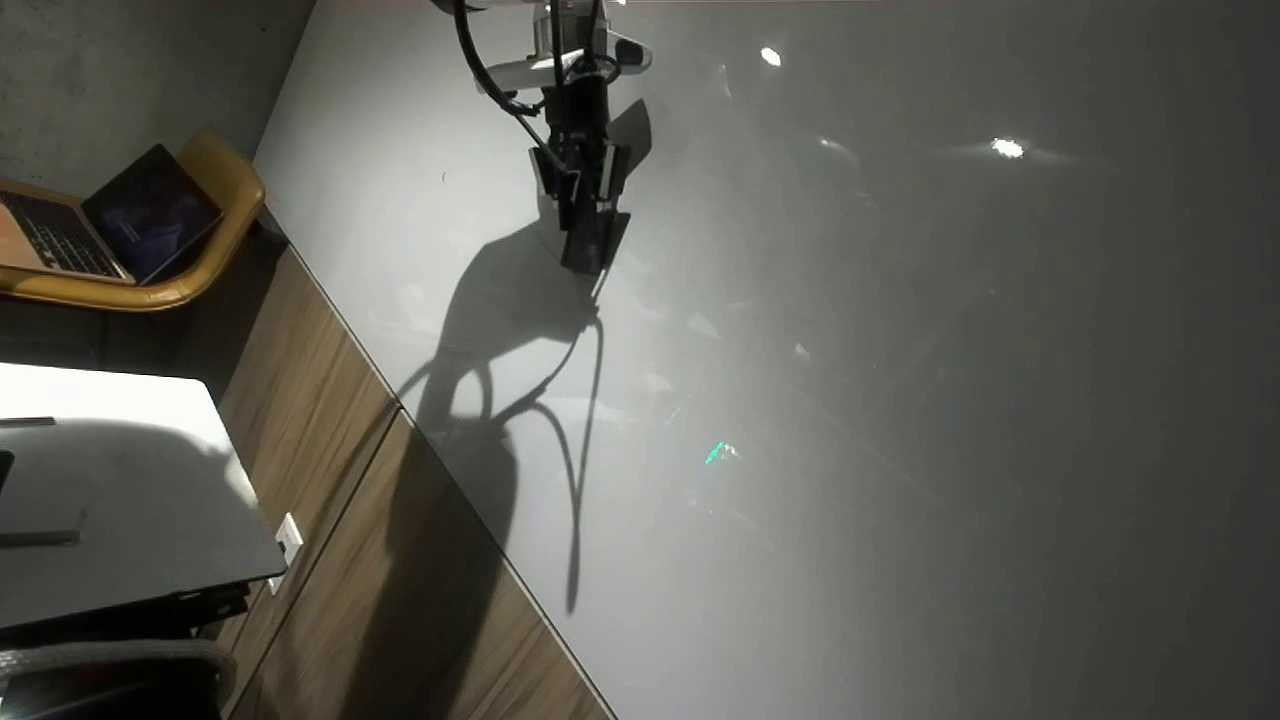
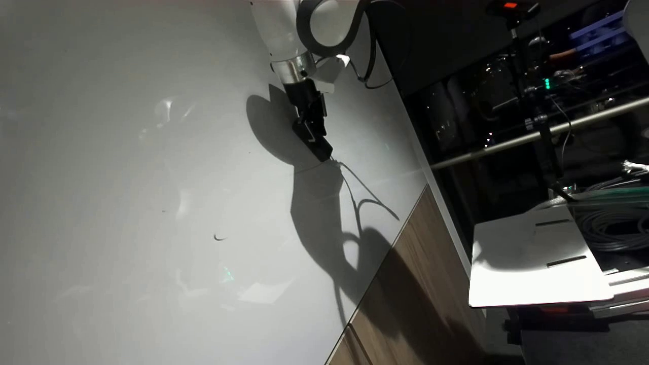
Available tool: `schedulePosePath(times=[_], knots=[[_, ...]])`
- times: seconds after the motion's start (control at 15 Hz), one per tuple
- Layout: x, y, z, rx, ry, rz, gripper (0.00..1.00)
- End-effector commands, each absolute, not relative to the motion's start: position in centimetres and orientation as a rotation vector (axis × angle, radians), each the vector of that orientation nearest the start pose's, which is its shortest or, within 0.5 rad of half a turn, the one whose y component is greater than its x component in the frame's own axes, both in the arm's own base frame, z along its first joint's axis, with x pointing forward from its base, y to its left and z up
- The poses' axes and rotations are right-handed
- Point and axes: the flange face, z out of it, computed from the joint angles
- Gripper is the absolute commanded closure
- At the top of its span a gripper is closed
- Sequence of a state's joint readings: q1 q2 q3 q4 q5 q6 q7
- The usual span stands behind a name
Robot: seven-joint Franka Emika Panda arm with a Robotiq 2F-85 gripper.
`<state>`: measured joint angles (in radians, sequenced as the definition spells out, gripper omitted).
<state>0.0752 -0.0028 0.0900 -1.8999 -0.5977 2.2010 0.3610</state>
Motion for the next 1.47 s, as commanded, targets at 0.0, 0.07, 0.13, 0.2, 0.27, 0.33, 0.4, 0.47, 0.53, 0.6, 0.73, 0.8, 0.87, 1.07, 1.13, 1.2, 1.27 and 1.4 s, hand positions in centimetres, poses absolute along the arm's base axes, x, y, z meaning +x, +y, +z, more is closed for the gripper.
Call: schedulePosePath(times=[0.0, 0.07, 0.13, 0.2, 0.27, 0.33, 0.4, 0.47, 0.53, 0.6, 0.73, 0.8, 0.87, 1.07, 1.13, 1.2, 1.27, 1.4], knots=[[59.8, 12.2, 55.8, -3.401, -0.193, -0.917, 0.73], [59.7, 12.9, 55.5, -3.393, -0.196, -0.921, 0.73], [59.8, 13.5, 55.0, -3.386, -0.199, -0.918, 0.73], [59.8, 14.1, 54.4, -3.38, -0.205, -0.91, 0.73], [59.9, 15.0, 53.7, -3.374, -0.22, -0.902, 0.73], [59.9, 16.0, 53.3, -3.372, -0.235, -0.897, 0.73], [60.0, 17.4, 52.6, -3.369, -0.26, -0.891, 0.73], [60.1, 18.6, 52.1, -3.366, -0.281, -0.886, 0.73], [60.2, 19.9, 51.7, -3.36, -0.302, -0.88, 0.73], [60.4, 21.0, 51.4, -3.355, -0.32, -0.874, 0.73], [60.7, 22.8, 50.8, -3.356, -0.357, -0.867, 0.73], [61.0, 23.0, 50.7, -3.362, -0.367, -0.86, 0.73], [61.2, 23.0, 50.6, -3.37, -0.374, -0.85, 0.73], [61.7, 20.6, 50.5, -3.424, -0.364, -0.814, 0.73], [61.6, 19.6, 50.5, -3.438, -0.359, -0.806, 0.73], [61.4, 18.2, 50.6, -3.451, -0.351, -0.798, 0.73], [61.2, 17.1, 50.5, -3.463, -0.344, -0.789, 0.73], [60.8, 14.4, 50.1, -3.488, -0.317, -0.766, 0.73]])
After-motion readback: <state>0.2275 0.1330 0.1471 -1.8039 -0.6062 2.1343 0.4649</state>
